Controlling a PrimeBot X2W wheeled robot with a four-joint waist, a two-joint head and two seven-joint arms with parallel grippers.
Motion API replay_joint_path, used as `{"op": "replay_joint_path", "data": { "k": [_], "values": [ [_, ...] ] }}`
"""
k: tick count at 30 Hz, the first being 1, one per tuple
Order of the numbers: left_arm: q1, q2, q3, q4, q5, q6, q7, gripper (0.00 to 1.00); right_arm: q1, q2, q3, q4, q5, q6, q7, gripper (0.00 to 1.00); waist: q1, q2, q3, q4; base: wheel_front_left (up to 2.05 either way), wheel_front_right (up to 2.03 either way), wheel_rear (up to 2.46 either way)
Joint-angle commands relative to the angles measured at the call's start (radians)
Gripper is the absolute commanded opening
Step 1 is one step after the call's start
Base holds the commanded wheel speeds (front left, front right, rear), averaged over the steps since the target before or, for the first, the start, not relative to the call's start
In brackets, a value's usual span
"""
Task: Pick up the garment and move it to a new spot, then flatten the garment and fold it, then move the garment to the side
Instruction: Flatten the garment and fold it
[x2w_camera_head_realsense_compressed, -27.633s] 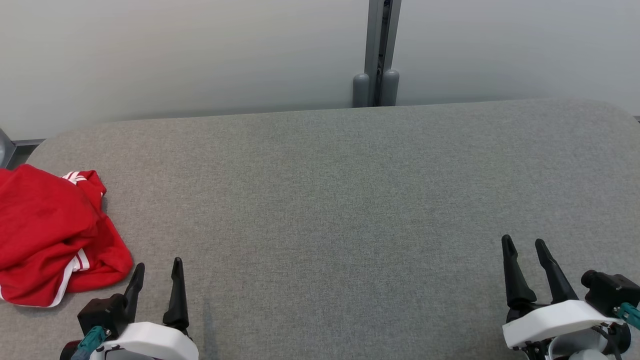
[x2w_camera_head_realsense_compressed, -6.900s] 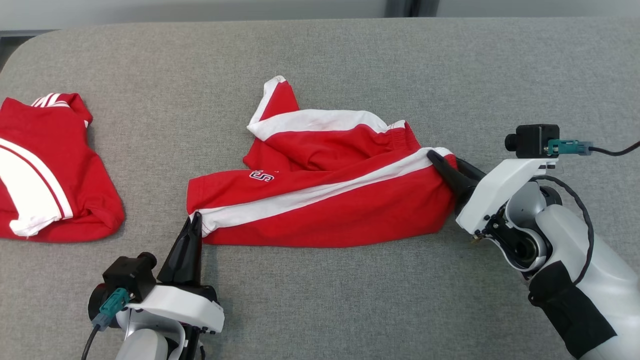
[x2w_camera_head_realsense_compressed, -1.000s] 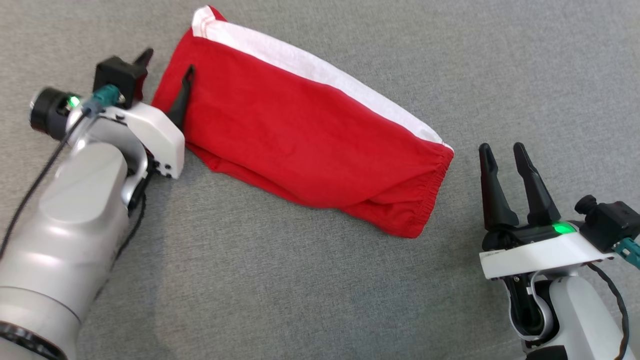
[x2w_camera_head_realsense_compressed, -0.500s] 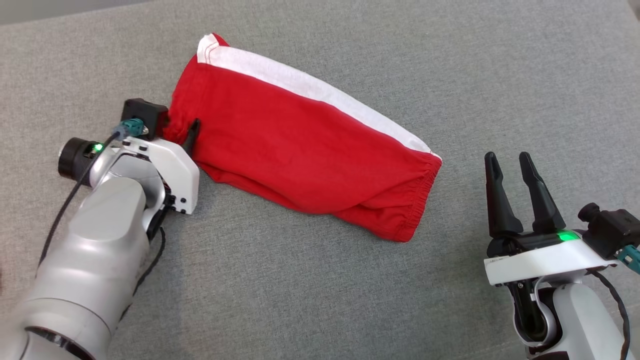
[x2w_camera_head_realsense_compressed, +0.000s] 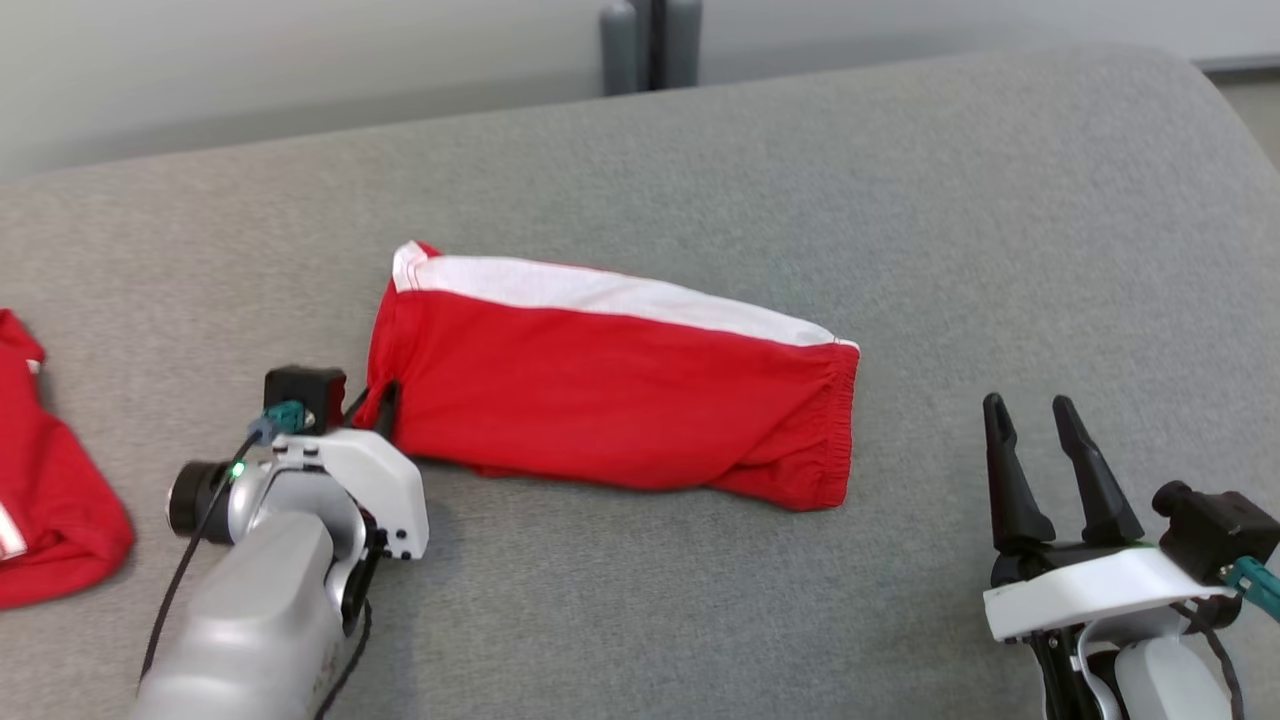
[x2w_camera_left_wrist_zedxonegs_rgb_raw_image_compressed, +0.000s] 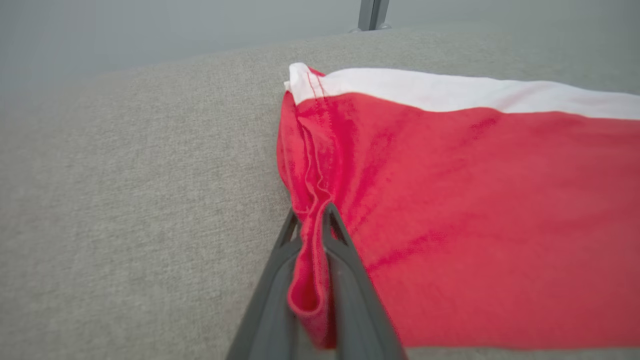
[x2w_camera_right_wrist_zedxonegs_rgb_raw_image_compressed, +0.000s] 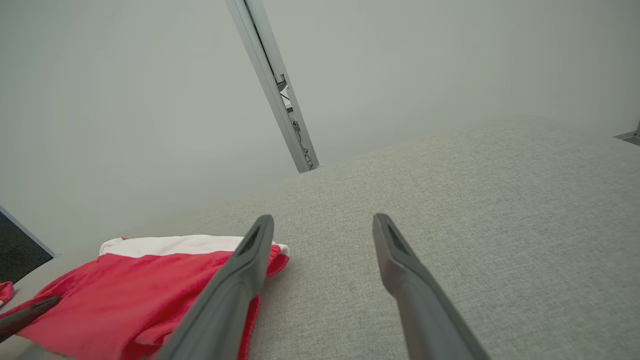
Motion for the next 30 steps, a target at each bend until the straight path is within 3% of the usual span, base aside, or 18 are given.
{"op": "replay_joint_path", "data": {
  "k": [1, 15, 16, 17, 18, 24, 30],
  "values": [
    [0.039, 0.010, 0.026, -0.031, -0.010, 0.018, -0.005, 0.00, 0.013, -0.005, -0.004, 0.007, -0.015, 0.000, -0.005, 1.00, 0.0000, 0.0000, -0.048, 0.039, 0.00, 0.00, 0.00],
    [0.330, 0.015, 0.200, -0.273, 0.093, 0.127, -0.006, 0.00, 0.056, -0.005, 0.012, 0.052, -0.057, 0.000, -0.005, 1.00, 0.0000, 0.0000, -0.113, 0.068, 0.00, 0.00, 0.00],
    [0.345, 0.018, 0.217, -0.297, 0.111, 0.137, -0.006, 0.22, 0.059, -0.005, 0.016, 0.055, -0.063, 0.000, -0.005, 1.00, 0.0000, 0.0000, -0.115, 0.069, 0.00, 0.00, 0.00],
    [0.363, 0.021, 0.236, -0.320, 0.127, 0.145, -0.006, 0.64, 0.058, -0.005, 0.021, 0.055, -0.066, 0.000, -0.005, 1.00, 0.0000, 0.0000, -0.116, 0.071, 0.00, 0.00, 0.00],
    [0.379, 0.022, 0.252, -0.343, 0.148, 0.153, -0.006, 1.00, 0.056, -0.005, 0.022, 0.057, -0.067, 0.000, -0.005, 1.00, 0.0000, 0.0000, -0.117, 0.072, 0.00, 0.00, 0.00],
    [0.463, 0.011, 0.346, -0.512, 0.299, 0.181, -0.006, 1.00, 0.026, -0.005, 0.047, 0.075, -0.073, 0.000, -0.005, 1.00, 0.0000, 0.0000, -0.097, 0.106, 0.00, 0.00, 0.00],
    [0.530, -0.024, 0.413, -0.600, 0.407, 0.144, -0.006, 1.00, -0.015, -0.005, 0.059, 0.135, -0.080, 0.000, -0.005, 1.00, 0.0000, 0.0000, -0.064, 0.164, 0.00, 0.00, 0.00]
  ]
}}
